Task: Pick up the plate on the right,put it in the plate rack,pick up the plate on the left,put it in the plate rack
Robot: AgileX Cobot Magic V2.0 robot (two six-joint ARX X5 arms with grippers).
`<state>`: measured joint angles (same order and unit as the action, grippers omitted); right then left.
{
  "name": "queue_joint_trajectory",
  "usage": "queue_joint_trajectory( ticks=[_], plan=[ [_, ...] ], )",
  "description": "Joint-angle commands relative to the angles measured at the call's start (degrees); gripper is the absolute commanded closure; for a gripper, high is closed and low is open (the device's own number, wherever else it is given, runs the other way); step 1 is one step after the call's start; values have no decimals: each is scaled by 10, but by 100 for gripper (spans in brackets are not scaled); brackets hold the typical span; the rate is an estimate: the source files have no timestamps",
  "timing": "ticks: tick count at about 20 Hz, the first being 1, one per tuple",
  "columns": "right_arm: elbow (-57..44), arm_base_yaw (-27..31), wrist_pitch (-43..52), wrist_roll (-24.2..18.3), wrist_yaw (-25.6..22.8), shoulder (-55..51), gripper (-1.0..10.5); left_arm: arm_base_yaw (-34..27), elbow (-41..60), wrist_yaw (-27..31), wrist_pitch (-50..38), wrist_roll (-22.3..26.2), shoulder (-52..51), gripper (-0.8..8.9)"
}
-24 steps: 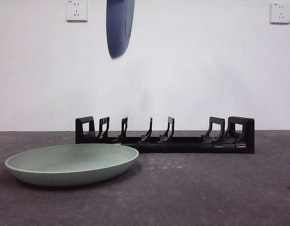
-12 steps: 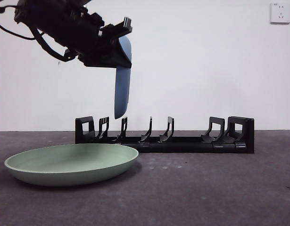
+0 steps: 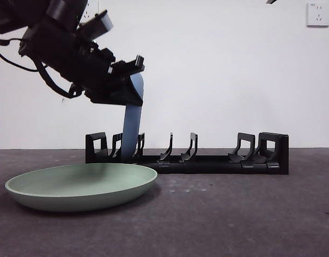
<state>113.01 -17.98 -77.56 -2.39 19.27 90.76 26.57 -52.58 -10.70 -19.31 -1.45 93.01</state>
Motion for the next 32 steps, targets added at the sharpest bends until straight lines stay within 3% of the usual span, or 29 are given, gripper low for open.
queue_joint_trajectory(
  ticks=[1,7,9,12,19,27,32],
  plan=[
    [-5,-1,6,-5,-2,2,506,-1,-2,3,-11,17,7,821],
    [-5,-1,4,-7,-3,2,507,-1,-2,38,21,34,7,813],
    [-5,-1,4,-7,-3,2,507,-1,-2,21,26,35,7,789],
    [-5,-1,-3,-8,-8,2,507,0,-2,-5,25,34,7,604],
    [-5,-1,-7,-8,-20,2,506,7,-2,-33,27,30,-23,588],
    [-5,-1,-3,-6,-19,3,507,21,-2,-33,123,53,-221,583],
    [-5,-33,1,-2,-15,25,507,23,-2,-45,269,159,-381,492]
  ],
)
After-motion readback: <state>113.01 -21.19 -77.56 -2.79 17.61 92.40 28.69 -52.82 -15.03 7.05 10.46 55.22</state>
